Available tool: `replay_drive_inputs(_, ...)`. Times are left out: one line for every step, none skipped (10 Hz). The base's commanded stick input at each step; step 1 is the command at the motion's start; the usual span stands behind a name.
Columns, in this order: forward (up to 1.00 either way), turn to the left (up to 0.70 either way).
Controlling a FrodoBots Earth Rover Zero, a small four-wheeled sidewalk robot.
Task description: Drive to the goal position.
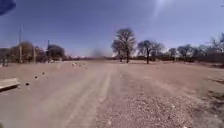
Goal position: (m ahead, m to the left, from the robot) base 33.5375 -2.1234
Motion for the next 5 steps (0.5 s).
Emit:
replay_drive_inputs(1.00, 0.00)
replay_drive_inputs(1.00, 0.00)
replay_drive_inputs(1.00, 0.00)
replay_drive_inputs(1.00, 0.00)
replay_drive_inputs(1.00, 0.00)
